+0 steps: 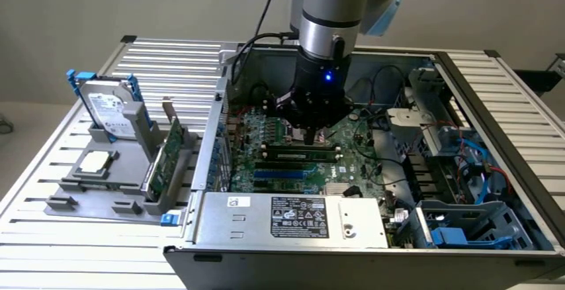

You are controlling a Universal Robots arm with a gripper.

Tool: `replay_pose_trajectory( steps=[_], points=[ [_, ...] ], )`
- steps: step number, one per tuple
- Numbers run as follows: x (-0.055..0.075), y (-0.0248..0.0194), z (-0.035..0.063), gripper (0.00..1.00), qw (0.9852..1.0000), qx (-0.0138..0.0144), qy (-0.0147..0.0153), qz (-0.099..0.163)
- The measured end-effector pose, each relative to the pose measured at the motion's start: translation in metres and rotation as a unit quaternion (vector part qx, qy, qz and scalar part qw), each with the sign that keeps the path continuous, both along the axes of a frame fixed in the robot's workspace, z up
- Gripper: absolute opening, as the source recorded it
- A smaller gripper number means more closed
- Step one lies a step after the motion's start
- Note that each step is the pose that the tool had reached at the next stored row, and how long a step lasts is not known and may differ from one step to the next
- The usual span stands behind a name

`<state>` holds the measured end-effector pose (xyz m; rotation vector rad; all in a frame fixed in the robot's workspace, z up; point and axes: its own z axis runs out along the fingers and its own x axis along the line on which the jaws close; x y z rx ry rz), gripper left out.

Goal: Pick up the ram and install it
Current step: 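Press down the ram until it locks into place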

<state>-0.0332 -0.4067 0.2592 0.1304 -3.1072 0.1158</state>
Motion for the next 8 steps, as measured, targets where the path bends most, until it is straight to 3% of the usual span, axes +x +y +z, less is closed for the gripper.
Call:
replay_pose_trajectory(
  steps=[8],
  points=[
    [0.0, 0.0, 0.0, 0.11, 1.0, -0.0002, -0.0003, -0.004]
  ],
)
